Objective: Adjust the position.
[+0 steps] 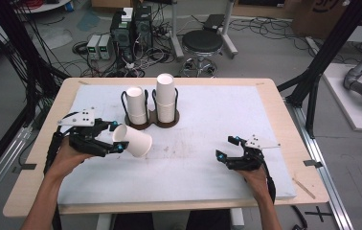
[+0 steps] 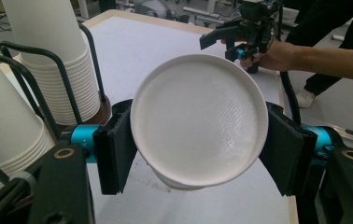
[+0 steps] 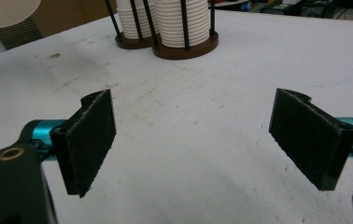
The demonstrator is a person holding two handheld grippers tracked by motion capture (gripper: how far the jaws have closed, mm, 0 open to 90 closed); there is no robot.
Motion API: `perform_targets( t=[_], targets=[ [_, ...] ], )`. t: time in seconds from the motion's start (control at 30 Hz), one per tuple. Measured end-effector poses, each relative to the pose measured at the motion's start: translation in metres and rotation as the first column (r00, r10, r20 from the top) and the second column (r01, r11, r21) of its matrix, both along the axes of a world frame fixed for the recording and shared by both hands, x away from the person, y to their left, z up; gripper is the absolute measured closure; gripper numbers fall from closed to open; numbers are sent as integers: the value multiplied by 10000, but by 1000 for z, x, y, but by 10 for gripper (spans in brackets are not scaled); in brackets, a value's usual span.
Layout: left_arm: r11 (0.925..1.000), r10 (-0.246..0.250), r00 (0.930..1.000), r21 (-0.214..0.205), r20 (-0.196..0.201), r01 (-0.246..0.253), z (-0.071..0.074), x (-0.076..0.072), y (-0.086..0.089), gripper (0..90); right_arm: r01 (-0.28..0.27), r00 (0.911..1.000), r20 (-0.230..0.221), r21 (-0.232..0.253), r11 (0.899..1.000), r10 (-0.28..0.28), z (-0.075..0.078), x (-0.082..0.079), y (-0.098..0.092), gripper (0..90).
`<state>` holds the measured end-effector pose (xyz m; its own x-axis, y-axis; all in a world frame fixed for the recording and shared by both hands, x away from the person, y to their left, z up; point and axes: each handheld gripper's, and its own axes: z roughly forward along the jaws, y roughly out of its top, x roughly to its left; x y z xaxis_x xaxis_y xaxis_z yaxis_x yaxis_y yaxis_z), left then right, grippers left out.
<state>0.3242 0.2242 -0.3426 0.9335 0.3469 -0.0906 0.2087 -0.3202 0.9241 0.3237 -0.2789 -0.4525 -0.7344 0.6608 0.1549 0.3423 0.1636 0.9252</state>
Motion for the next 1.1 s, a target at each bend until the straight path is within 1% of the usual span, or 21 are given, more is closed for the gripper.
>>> perform_targets(
  t=[0.33,0.5,0.57,0.6,0.67,0.7,0.77,0.87,1.0,1.1],
  targets=[
    [10000,61,10000,-63,22,-61,1,-1,2,337,-149,9999,7,107,9998,148,0,0,-1,152],
    [10000,-46,10000,-72,31,46,-1,0,-1,336,-426,9991,-16,150,9990,427,1,1,-2,152],
    [9999,-63,10000,-87,56,63,-1,0,-1,336,-529,9986,-7,0,9986,529,2,2,-1,152],
    [9998,-82,9999,-172,63,83,-1,0,-1,336,-573,9984,22,-16,9984,573,5,3,-1,152],
    [9995,-100,9999,-286,98,103,-1,0,-1,336,-772,9970,60,145,9969,771,11,5,0,152],
    [9994,-118,9999,-319,87,121,-1,1,-1,336,-878,9961,147,136,9960,876,14,6,1,152],
    [9994,-127,9999,-326,101,130,-1,1,-1,336,-1147,9932,217,132,9933,1144,21,7,4,152],
    [9992,-145,9999,-371,90,148,-1,1,-2,336,-1606,9869,193,73,9870,1604,31,11,10,152],
    [9985,-178,9998,-511,85,182,-2,0,-2,336,-2188,9755,209,-19,9758,2188,43,16,20,152],
    [9973,-224,9997,-702,111,232,-3,1,-3,336,-2629,9645,252,-59,9648,2630,52,19,26,152]
  ],
)
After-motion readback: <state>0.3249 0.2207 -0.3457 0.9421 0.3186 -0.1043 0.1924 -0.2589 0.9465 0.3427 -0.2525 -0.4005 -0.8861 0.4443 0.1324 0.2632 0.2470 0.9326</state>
